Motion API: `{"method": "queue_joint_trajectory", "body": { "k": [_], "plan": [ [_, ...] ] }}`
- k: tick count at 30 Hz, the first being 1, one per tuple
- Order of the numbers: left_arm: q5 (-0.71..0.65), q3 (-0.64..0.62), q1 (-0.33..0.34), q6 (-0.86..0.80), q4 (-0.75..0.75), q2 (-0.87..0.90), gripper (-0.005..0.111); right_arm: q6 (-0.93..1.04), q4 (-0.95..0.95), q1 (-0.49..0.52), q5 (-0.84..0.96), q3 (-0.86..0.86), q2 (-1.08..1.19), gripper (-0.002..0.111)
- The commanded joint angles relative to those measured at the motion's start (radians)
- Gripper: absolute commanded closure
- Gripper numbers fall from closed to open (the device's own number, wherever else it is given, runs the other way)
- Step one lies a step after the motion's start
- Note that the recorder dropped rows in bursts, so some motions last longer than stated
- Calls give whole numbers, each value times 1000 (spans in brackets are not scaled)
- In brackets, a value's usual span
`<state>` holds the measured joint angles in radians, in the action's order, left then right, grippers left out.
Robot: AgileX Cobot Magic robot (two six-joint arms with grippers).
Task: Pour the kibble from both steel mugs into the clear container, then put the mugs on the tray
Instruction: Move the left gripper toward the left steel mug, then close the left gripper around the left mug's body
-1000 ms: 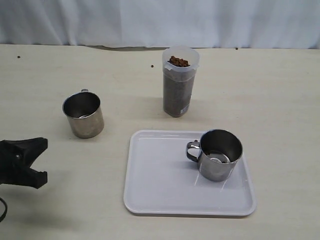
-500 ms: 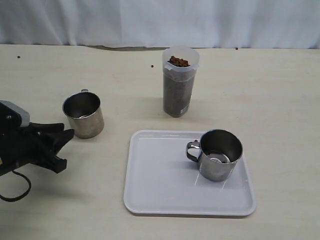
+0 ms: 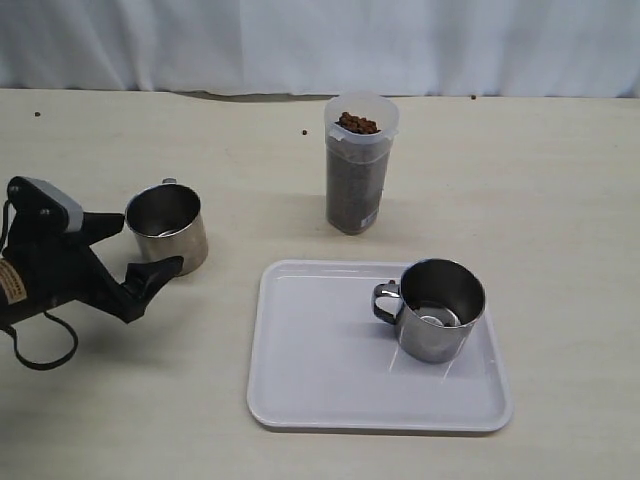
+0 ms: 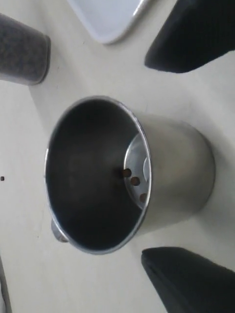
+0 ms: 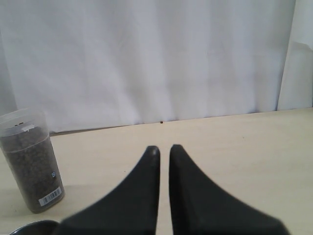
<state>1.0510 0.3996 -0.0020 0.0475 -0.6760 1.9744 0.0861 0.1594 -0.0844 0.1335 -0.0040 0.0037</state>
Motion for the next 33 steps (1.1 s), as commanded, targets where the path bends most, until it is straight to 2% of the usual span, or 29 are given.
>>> {"method": "queue_joint_trajectory", "body": {
  "k": [1,8,16,22,24,25,29,31,33],
  "plan": [
    [9,52,-5,-5,-1,70,23,4,8,1,-12,4,-4,103],
    [71,136,-5,6,-70,121,23,4,8,1,-12,4,-4,103],
    [88,229,-34,9,-90,198,23,4,8,1,-12,4,-4,103],
    [139,243,-34,9,-115,211,26,4,8,1,-12,4,-4,103],
    [140,243,-34,9,-115,211,36,4,8,1,-12,4,-4,103],
    [138,243,-34,9,-115,211,45,4,8,1,-12,4,-4,103],
    [137,243,-34,9,-144,211,90,4,8,1,-12,4,-4,103],
    [137,243,-34,6,-159,208,107,4,8,1,-12,4,-4,103],
    [138,243,-34,2,-168,202,107,4,8,1,-12,4,-4,103]
  ]
}}
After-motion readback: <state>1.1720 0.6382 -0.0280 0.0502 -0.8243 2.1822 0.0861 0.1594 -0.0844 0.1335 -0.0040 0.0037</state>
